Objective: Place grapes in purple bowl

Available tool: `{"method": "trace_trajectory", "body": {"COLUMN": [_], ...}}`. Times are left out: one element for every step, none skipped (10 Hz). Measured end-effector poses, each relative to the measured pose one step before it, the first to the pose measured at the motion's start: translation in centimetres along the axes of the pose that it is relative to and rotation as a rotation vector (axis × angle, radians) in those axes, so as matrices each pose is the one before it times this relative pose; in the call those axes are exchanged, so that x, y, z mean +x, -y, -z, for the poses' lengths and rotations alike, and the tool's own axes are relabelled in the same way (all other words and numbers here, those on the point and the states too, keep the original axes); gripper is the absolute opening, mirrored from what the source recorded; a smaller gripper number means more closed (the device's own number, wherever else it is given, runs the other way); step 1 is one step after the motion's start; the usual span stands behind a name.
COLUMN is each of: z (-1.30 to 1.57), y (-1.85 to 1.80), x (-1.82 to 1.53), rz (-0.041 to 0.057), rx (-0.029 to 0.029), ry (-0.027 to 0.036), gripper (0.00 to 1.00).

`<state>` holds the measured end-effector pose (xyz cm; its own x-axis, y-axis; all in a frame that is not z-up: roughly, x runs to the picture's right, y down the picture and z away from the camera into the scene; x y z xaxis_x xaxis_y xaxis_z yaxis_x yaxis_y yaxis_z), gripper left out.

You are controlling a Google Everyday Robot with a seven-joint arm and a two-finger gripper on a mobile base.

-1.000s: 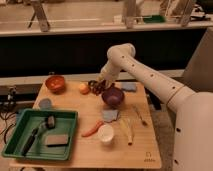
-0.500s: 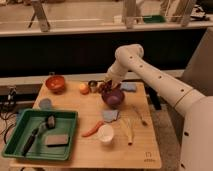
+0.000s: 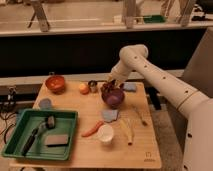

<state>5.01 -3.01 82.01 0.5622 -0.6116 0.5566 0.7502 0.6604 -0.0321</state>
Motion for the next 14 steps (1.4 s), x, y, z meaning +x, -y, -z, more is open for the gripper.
{"method": "trace_trajectory", "body": {"z": [-0.004,0.061,-0.061,-0.006,-0.051,0.015,-0.041,-0.049,-0.064,0.002,-0.048,0.007,-0.07,-0.051], "y": [-0.354,-0.218,-0.193,-0.18,-0.226,-0.117,-0.072,-0.001,-0.058,-0.008,-0.124,-0.044,-0.071,-0.033], "x": [0.265,0.181,0.133,0.106,0.109,0.074,0.03,-0.007,0.023,0.029,0.07,-0.002,-0.03,-0.016], "rz": [-0.01081,-0.00673,-0.00555,-0.00409,-0.00821,-0.00359,-0.00306,-0.00084,-0.00086,-0.00047,-0.00234,-0.00069,-0.00124,-0.00165], "rx": [0.0012,0.00112,-0.00009,0.00056,0.00073,0.0005,0.00051,0.00098,-0.00013,0.00063,0.00095,0.00124,0.0004,0.00082], "ry": [-0.0009,-0.0009,0.00025,-0.00045,0.0005,-0.00045,0.00047,0.0009,0.00038,-0.00039,-0.00006,0.00007,0.00074,0.00002], "gripper": [0.08,0.08,0.08,0.08,0.08,0.08,0.08,0.08,0.08,0.08,0.08,0.08,0.08,0.08]}}
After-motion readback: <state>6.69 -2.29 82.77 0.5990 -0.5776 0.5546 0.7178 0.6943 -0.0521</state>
